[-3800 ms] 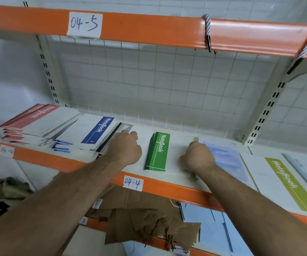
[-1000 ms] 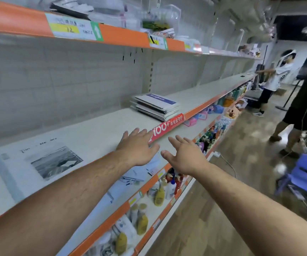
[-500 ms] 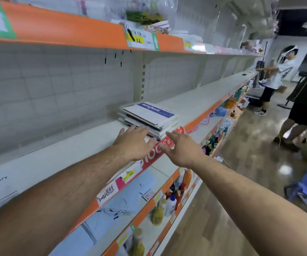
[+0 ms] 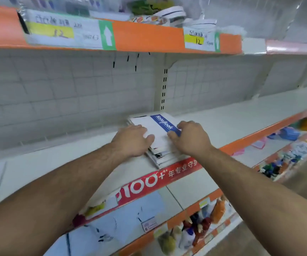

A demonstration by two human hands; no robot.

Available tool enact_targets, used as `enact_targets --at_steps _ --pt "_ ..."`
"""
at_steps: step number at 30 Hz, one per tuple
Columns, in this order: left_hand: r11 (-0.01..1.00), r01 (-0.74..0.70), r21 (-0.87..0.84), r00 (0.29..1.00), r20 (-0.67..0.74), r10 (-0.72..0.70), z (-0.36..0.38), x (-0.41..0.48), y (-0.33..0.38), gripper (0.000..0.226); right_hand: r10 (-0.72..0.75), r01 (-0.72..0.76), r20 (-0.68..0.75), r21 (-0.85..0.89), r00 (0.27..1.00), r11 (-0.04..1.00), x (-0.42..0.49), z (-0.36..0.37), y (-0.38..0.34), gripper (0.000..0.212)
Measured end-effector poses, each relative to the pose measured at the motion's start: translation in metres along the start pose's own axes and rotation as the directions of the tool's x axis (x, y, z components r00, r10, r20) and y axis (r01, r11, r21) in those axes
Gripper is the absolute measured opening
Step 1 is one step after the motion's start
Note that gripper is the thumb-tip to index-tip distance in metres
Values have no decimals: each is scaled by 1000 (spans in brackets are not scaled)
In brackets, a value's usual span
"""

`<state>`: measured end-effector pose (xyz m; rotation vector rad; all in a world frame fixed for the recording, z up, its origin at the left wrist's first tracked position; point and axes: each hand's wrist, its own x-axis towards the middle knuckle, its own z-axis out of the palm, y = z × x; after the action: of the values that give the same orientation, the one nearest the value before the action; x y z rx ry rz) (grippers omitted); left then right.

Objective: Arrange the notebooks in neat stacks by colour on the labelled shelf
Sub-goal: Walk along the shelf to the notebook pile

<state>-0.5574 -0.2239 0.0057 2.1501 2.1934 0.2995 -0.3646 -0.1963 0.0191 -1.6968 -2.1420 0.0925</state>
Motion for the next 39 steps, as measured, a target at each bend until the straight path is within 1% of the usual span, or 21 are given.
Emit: enact_targets --at_steps 3,6,7,12,17,19,23,26,30,33,36,39 --pt "992 124 -31 992 -1 -124 3 9 12 58 -24 26 93 -28 995 999 30 0 17 57" --pt "974 213 -73 977 15 -213 5 11 24 55 -37 49 237 -45 971 998 48 4 29 55" --pt "966 245 -86 970 25 -244 5 12 27 54 -53 61 270 -20 961 998 54 4 31 55" --pt "943 308 -123 951 47 -304 -1 12 37 54 -74 17 356 161 932 987 71 1 38 56" --pt "931 339 -138 941 37 -337 -5 5 45 62 -93 -14 399 255 912 967 83 4 44 50" --pt "922 356 -153 934 36 -354 -6 3 50 65 -81 -41 395 291 915 956 88 6 46 45" --pt "894 389 -224 920 36 -391 -5 0 56 61 -31 -95 343 346 939 934 93 12 53 40" --pt "888 404 -219 914 47 -404 -4 1 54 59 -30 -98 318 379 948 920 94 14 56 36" --pt "896 403 -187 915 63 -399 -5 1 51 58 -31 -78 293 354 956 932 91 15 60 38" --pt "900 395 -182 918 77 -388 -7 0 52 59 4 -67 211 288 977 955 89 11 67 32" --pt "896 381 -228 924 89 -371 -9 -1 54 55 78 -124 157 312 984 942 91 6 79 28" --pt "885 381 -266 924 91 -370 -9 2 53 47 126 -174 156 353 980 919 92 3 88 30"
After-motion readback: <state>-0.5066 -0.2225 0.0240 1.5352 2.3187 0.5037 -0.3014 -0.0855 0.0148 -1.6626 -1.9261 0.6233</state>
